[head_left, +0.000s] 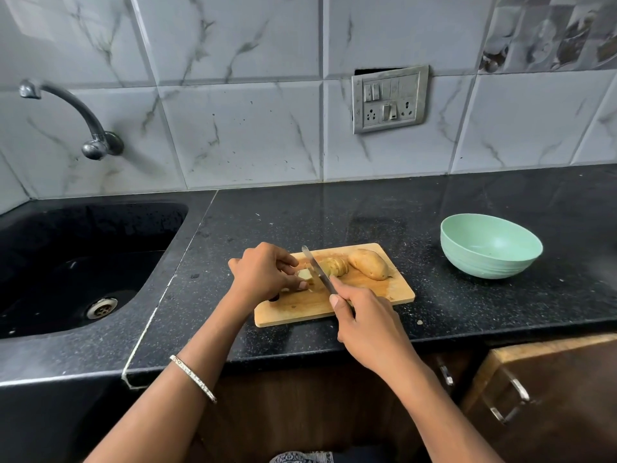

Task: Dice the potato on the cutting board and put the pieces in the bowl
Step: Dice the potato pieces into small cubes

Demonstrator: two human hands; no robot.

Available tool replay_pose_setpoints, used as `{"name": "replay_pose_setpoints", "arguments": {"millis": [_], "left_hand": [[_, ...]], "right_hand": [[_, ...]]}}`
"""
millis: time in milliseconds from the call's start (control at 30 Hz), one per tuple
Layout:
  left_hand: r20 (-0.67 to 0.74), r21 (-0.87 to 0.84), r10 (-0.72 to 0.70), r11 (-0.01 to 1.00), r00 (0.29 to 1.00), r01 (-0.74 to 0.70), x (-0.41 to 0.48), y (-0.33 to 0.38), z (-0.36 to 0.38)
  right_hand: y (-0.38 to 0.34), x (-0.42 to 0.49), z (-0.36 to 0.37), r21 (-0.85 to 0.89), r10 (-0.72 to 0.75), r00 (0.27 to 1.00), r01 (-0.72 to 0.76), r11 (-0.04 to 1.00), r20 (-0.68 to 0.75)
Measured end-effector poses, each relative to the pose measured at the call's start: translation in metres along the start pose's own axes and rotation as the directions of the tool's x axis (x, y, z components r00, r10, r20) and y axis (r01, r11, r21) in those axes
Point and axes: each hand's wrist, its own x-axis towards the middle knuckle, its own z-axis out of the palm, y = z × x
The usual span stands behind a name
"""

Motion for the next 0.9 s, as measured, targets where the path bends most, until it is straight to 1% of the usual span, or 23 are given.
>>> {"name": "replay_pose_setpoints", "arguments": {"millis": [267,667,900], "left_hand": [[0.027,0.022,0.0,1.0,1.0,0.0,0.002,0.004,0.002],[0.019,0.075,-0.022,0.997,1.0,0.02,0.004,0.009,0.003],[0.009,0.094,-0.02,0.995,1.0,0.019,0.004,0.011,0.003]], "right_hand": [[-0.009,-0.005,0.002,-0.035,-0.015,0.999,0.016,0.999,0.03],[-0.012,-0.002,0.01,-0.143,-0.008,1.0,0.011,0.99,0.022],[-0.017,0.004,0.013,-0.123,0.019,0.999,-0.013,0.992,0.047]]}}
